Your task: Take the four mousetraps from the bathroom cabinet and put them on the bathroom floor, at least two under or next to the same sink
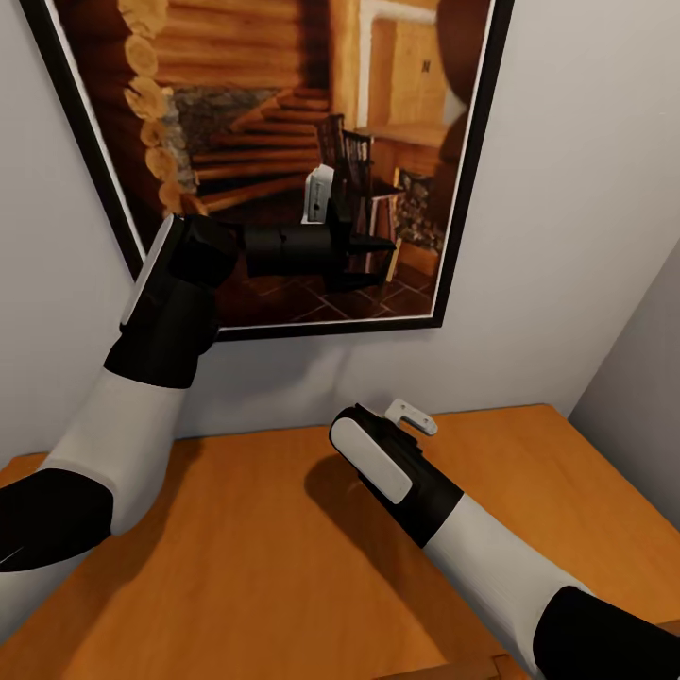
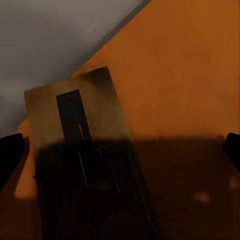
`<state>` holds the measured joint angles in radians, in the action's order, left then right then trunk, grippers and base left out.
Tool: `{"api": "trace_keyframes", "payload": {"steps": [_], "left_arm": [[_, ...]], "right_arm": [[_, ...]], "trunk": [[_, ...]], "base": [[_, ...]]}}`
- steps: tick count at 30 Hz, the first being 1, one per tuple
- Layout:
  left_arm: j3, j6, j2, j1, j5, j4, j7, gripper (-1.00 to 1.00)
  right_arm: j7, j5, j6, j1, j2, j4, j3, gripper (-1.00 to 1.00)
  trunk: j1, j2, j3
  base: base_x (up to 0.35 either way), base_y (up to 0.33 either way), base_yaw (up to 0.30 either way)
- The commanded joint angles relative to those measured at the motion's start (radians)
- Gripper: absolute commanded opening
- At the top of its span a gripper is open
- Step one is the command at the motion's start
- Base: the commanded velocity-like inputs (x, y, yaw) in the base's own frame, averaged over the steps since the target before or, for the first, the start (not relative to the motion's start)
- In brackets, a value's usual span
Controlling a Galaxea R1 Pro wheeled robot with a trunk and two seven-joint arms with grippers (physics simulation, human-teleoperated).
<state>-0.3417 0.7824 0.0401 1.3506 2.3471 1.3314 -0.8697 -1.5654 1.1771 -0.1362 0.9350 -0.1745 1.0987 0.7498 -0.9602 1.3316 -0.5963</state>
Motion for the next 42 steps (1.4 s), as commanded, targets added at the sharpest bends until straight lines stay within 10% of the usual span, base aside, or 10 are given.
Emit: {"api": "trace_keyframes", "payload": {"steps": [1,26,27,42], "left_arm": [[0.001,0.002,0.001,0.001,0.009,-0.014,-0.018,-1.0],[-0.01,0.0,0.003,0.001,0.009,-0.013,-0.018,-1.0],[-0.01,0.0,0.002,0.001,0.009,-0.013,-0.018,-1.0],[-0.01,0.0,0.0,0.001,0.009,-0.014,-0.017,-1.0]], "right_arm": [[-0.005,0.004,-0.012,0.001,0.0,0.0,0.0,1.0],[-0.005,0.007,-0.014,-0.003,0.0,-0.002,0.002,1.0],[-0.005,0.007,-0.014,-0.004,0.0,-0.003,0.002,-1.0],[-0.005,0.006,-0.014,-0.005,0.0,-0.005,0.0,-1.0]], "trunk": [[-0.004,0.008,-0.005],[-0.035,0.064,-0.03],[-0.035,0.064,-0.03],[-0.035,0.064,-0.03]], "base": [[0.0,0.0,0.0],[0.0,0.0,0.0],[0.0,0.0,0.0],[0.0,0.0,0.0]]}}
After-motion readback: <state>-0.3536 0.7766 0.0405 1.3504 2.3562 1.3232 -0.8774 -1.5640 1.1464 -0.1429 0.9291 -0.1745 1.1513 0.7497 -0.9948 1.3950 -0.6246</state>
